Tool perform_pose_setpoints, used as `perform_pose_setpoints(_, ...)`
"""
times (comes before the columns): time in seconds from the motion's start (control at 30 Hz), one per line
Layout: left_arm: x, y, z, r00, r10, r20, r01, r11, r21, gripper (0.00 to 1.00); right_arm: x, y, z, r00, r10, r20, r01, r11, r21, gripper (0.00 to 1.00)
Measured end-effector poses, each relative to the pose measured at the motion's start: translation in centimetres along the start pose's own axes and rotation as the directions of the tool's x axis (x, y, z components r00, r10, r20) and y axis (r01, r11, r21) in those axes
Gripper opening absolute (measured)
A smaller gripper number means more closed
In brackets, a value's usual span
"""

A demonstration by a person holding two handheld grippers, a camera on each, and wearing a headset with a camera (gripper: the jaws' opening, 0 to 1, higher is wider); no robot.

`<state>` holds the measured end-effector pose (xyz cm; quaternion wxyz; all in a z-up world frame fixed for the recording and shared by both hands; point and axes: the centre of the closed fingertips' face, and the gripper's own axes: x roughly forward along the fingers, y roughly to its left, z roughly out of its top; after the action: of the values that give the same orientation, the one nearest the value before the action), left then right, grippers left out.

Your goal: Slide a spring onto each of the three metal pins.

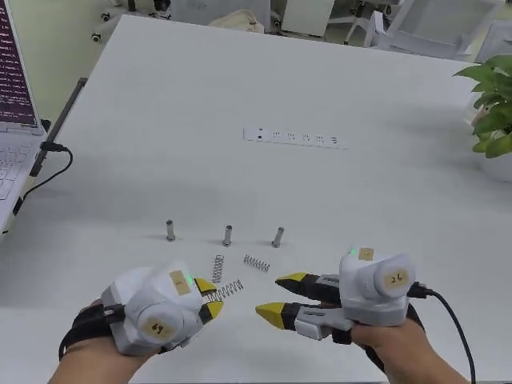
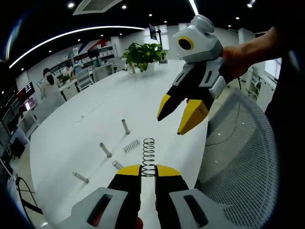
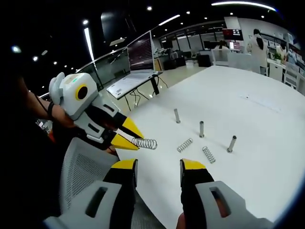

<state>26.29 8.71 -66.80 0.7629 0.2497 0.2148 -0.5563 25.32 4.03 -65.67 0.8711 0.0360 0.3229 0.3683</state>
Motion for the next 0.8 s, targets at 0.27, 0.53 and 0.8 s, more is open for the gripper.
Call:
perform_pose_setpoints(0.27,0.4,-2.1,1.0,0.9983,-0.057,0.013,0.056,0.996,0.065,0.03,0.3,0.9,-0.3,0.9988,0.047,0.009,-0.048,0.998,0.038,0.29)
perform_pose_setpoints(0.53,0.4,-3.2,1.7,0.9956,-0.091,0.021,0.088,0.990,0.108,0.03,0.5,1.9,-0.9,0.9948,0.101,-0.002,-0.101,0.993,0.062,0.23)
perform_pose_setpoints(0.8,0.5,-3.7,1.5,0.9918,-0.128,0.010,0.125,0.983,0.136,0.03,0.4,2.7,-1.2,0.9891,0.147,-0.005,-0.146,0.985,0.091,0.17)
